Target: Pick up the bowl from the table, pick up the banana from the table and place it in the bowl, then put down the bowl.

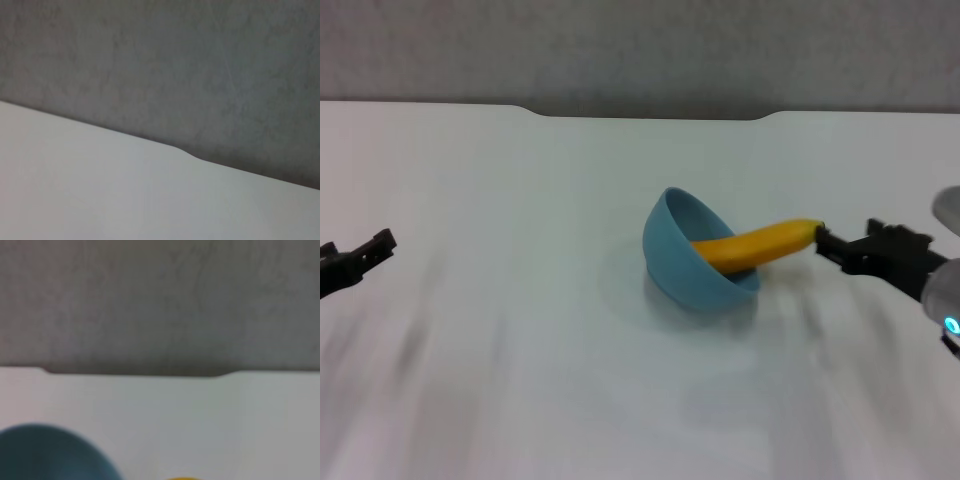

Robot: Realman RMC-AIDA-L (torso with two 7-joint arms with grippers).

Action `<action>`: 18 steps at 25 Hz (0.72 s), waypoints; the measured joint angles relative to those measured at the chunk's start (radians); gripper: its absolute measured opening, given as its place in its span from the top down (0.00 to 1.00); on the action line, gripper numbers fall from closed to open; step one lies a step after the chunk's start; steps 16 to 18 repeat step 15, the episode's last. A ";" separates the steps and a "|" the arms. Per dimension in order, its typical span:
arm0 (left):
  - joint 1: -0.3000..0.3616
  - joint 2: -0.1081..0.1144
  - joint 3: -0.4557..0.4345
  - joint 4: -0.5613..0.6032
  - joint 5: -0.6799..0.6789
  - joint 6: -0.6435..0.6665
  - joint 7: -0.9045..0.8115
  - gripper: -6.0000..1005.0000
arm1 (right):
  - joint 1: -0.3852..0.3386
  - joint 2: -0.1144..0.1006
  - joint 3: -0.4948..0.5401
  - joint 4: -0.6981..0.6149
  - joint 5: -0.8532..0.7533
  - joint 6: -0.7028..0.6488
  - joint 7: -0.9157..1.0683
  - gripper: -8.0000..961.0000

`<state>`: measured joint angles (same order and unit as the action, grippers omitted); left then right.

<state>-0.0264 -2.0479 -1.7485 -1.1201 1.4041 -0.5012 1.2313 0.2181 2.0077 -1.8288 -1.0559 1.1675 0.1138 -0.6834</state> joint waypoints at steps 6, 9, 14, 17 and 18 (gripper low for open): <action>0.000 0.000 -0.002 0.183 -0.502 -0.106 0.565 0.13 | -0.097 0.000 -0.041 -0.085 0.000 -0.165 -0.086 0.21; -0.016 -0.001 -0.004 0.376 -0.832 -0.322 0.923 0.13 | -0.127 0.001 -0.103 -0.085 0.000 -0.333 -0.134 0.21; -0.095 -0.001 0.000 0.694 -1.123 -0.676 1.300 0.13 | -0.132 0.001 -0.255 -0.010 0.000 -0.637 -0.184 0.21; -0.120 0.000 -0.003 0.745 -1.137 -0.712 1.327 0.13 | -0.125 0.001 -0.296 0.023 0.000 -0.715 -0.184 0.21; -0.120 0.000 -0.003 0.745 -1.137 -0.712 1.327 0.13 | -0.125 0.001 -0.296 0.023 0.000 -0.715 -0.184 0.21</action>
